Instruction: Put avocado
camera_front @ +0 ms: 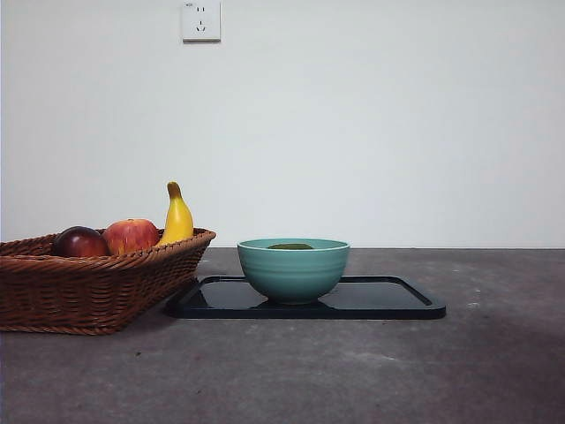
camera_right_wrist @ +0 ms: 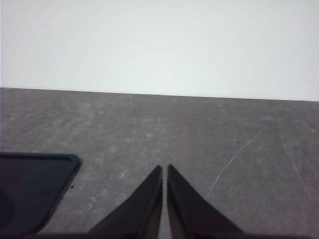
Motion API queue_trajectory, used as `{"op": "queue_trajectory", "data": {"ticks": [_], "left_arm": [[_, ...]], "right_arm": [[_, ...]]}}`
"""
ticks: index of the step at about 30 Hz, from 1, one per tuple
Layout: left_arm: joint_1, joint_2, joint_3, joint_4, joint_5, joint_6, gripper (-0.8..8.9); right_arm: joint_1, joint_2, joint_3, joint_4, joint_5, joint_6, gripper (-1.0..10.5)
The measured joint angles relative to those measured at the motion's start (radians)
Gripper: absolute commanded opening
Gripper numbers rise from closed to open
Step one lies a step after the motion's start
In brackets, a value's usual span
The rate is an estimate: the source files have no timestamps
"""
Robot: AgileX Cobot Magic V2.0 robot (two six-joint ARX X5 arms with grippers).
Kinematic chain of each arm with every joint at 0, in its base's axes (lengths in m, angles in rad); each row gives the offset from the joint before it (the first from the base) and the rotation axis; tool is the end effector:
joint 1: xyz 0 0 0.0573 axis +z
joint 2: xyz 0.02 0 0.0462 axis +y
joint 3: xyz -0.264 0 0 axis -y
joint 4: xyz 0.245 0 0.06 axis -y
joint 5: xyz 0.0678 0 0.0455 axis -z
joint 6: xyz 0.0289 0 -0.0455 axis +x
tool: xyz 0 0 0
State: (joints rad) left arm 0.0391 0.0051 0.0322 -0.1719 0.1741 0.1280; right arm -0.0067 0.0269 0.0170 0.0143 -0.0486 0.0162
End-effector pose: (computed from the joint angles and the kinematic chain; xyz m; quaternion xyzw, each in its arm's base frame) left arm 0.0947 -0.0013 0.1576 0.0560 0.0675 -0.0717 0.9936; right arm 0.0983 0.0007 0.1686 0.0080 -0.0020 0.0210 0.9997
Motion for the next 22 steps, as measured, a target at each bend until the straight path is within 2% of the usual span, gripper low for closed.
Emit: {"op": "queue_trajectory", "data": {"ticks": [6,11,16,22], "left_arm": [[0.000,0.000,0.000,0.000,0.000,0.000,0.07],[0.000,0.000,0.000,0.000,0.000,0.000,0.07],[0.000,0.000,0.000,0.000,0.000,0.000,0.07],[0.000,0.000,0.000,0.000,0.000,0.000,0.07]], "right_arm": [[0.000,-0.021,-0.001,-0.064,0.000,0.000,0.1],[0.000,-0.020,0.000,-0.184,0.003,0.005,0.1],[0.000,-0.021,0.000,-0.183,-0.003,0.042,0.1],[0.000,-0.021,0.000,-0.182,-0.003,0.051,0.1]]}}
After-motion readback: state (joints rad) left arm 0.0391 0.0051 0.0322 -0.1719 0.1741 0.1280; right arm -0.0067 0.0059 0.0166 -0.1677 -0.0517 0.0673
